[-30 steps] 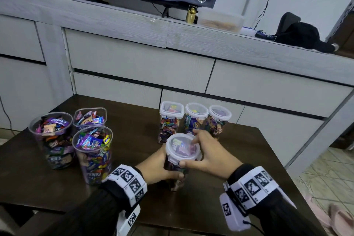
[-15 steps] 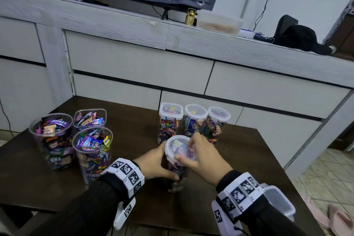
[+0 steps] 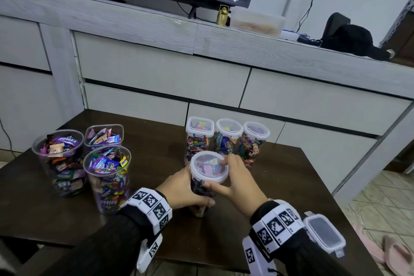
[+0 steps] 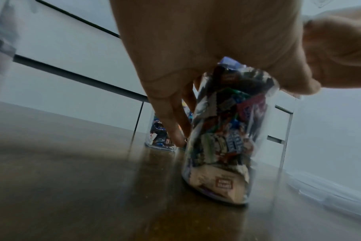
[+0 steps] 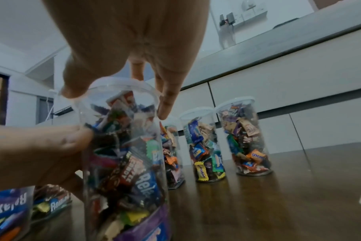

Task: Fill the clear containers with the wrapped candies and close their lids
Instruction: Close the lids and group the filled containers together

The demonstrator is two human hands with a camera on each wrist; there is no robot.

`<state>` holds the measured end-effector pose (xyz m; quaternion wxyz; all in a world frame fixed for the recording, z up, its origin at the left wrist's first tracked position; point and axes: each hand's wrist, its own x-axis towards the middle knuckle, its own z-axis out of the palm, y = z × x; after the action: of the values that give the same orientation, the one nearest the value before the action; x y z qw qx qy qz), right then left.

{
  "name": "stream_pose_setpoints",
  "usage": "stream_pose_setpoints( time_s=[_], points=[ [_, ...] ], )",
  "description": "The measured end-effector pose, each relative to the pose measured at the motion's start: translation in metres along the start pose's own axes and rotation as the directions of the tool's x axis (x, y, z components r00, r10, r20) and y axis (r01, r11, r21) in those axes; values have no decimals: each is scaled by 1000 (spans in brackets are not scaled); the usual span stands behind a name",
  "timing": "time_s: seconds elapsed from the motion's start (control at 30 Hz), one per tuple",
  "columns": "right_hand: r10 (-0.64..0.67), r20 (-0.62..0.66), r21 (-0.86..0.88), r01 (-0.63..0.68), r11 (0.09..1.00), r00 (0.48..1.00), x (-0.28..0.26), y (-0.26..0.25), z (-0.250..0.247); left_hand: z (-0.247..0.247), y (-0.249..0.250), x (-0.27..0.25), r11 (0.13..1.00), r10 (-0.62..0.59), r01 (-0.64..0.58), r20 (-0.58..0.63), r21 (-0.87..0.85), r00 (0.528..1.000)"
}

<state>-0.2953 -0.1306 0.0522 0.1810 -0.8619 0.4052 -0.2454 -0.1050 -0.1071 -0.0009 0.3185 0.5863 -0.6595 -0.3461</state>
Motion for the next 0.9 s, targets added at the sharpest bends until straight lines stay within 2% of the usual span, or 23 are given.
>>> stream_pose_setpoints(
  time_s=[0.13, 0.2, 0.33, 0.43, 0.53, 0.63, 0.7, 0.83, 0.9],
  points=[
    [13, -58, 18, -12, 1000, 998, -1, 0, 5, 2, -4, 2, 1000, -15, 16, -27, 1, 1000],
    [1, -44, 67, 2, 998, 999, -2, 5, 1, 0, -7, 3, 1000, -20, 20, -16, -14, 1000],
    [43, 64, 308, -61, 949, 997, 2, 19, -22, -3, -10, 6, 1000, -26, 26, 26, -12, 999],
    [-22, 174, 389, -48, 920, 984, 4, 30, -40, -7, -10, 7, 999, -6, 10, 84, -49, 996],
    [-84, 229, 298, 13, 954, 970, 5, 34, -46, -10, -8, 7, 998, 16, -8, 115, -69, 993],
    [-127, 145, 83, 116, 990, 981, 5, 33, -43, -8, -6, 6, 998, 40, -35, 105, -53, 994],
    [-181, 118, 9, 181, 983, 976, 5, 30, -43, -8, -6, 5, 998, 51, -49, 77, -33, 996],
    [-258, 261, 29, 259, 965, 930, 6, 21, -39, -6, -4, 2, 982, 59, -41, 95, -183, 994],
    [-266, 282, 39, 266, 963, 922, 5, 15, -33, -1, -5, 1, 962, 89, -71, 57, -264, 994]
  ],
)
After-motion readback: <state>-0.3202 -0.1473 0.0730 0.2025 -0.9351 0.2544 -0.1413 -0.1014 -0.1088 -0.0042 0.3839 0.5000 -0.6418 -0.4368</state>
